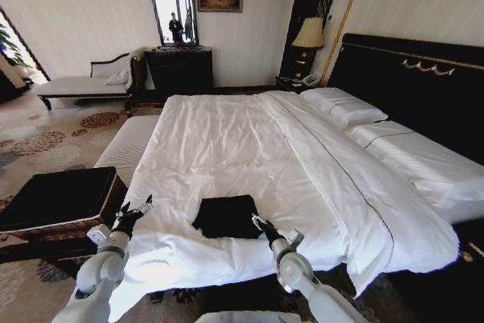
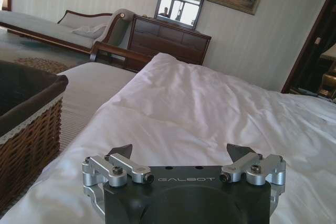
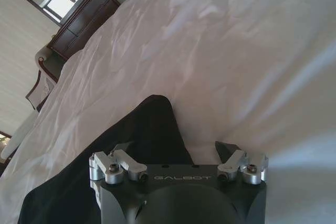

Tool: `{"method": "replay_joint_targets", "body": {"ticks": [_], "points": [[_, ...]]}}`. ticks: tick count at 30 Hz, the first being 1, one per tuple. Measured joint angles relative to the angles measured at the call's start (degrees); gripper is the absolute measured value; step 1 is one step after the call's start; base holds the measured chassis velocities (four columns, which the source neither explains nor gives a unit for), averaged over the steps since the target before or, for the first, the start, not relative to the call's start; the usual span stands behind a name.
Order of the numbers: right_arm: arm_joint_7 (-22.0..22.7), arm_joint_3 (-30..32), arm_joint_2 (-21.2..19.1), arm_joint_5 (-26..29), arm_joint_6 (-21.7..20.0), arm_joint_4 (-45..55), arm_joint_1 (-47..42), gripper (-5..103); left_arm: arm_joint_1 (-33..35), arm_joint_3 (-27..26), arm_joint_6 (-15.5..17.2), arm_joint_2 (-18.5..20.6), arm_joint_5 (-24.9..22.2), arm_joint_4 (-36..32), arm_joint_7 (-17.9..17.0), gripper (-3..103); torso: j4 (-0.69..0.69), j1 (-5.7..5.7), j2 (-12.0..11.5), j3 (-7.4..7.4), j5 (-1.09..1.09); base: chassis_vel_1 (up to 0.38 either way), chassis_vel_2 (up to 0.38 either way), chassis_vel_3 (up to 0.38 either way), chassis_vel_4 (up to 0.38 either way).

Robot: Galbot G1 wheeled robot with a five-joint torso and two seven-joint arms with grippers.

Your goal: Fold the clothes on the bed and place them into the basket.

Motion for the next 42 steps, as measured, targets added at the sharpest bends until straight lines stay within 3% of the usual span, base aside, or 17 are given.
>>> {"method": "replay_joint_targets", "body": {"ticks": [4,8,10,11,13,19,22,26,28,34,42], "points": [[-0.55,-0.39,0.26,0.57,0.35,-0.34,0.45,78,0.02,0.98,-0.08,-0.31,0.94,0.0,0.13,100,0.0,0.0,0.0,0.0,0.0,0.0,0.0,0.0,0.0],[-1.44,-0.49,0.16,0.75,0.86,-0.47,0.78,56,0.17,2.13,-0.12,-0.98,0.92,-0.31,0.28,100,0.0,0.0,0.0,0.0,0.01,0.0,0.0,0.0,0.0],[-1.51,-0.5,0.15,0.73,0.91,-0.49,0.79,56,0.17,2.23,-0.12,-1.05,0.79,-0.33,0.29,100,0.0,0.0,0.0,0.0,0.0,0.0,0.0,0.0,0.0],[-1.87,-0.5,0.05,0.56,1.14,-0.5,0.78,56,0.17,2.56,-0.12,-1.33,-0.1,-0.38,0.33,100,0.0,0.0,0.0,0.0,0.01,0.0,0.0,0.0,0.0],[-2.45,-0.5,-0.07,0.25,1.54,-0.5,0.68,39,0.2,2.97,0.09,-1.65,-2.2,-0.45,0.38,100,0.0,0.0,0.0,0.0,0.01,0.0,0.0,0.0,0.0],[-4.05,-0.65,-0.1,-1.11,2.47,-0.77,0.62,23,0.65,4.47,1.53,-2.36,-6.8,-0.31,0.8,100,0.0,0.0,0.0,0.0,0.01,0.0,0.0,0.0,0.0],[-4.92,-1.03,-0.04,-2.27,2.94,-0.9,0.55,7,1.4,6.71,4.67,-3.03,-12.74,-0.44,1.04,100,0.0,0.0,0.0,0.0,0.01,0.0,0.0,0.0,0.0],[-5.09,-1.51,-0.02,-3.12,3.21,-1.02,0.55,5,1.83,10.35,8.74,-2.74,-19.73,-1.1,1.01,100,0.0,0.0,0.0,0.0,0.0,0.0,0.0,0.0,0.0],[-5.13,-1.74,-0.02,-3.51,3.32,-1.19,0.57,5,1.67,13.17,10.02,-1.97,-20.8,-0.82,1.21,100,0.0,0.0,0.0,0.0,0.01,0.0,0.0,0.0,0.0],[-5.13,-2.22,0.07,-4.17,3.42,-1.34,0.51,5,-0.21,18.25,11.39,-1.7,-21.0,1.29,1.58,100,0.0,0.0,0.0,0.0,0.0,0.0,0.0,0.0,0.0],[-5.04,-2.82,0.56,-5.5,3.56,-1.62,0.14,5,-3.34,21.59,11.84,-5.2,-19.63,4.67,1.03,100,0.0,0.0,0.0,0.0,0.01,0.0,0.0,0.0,0.0]]}}
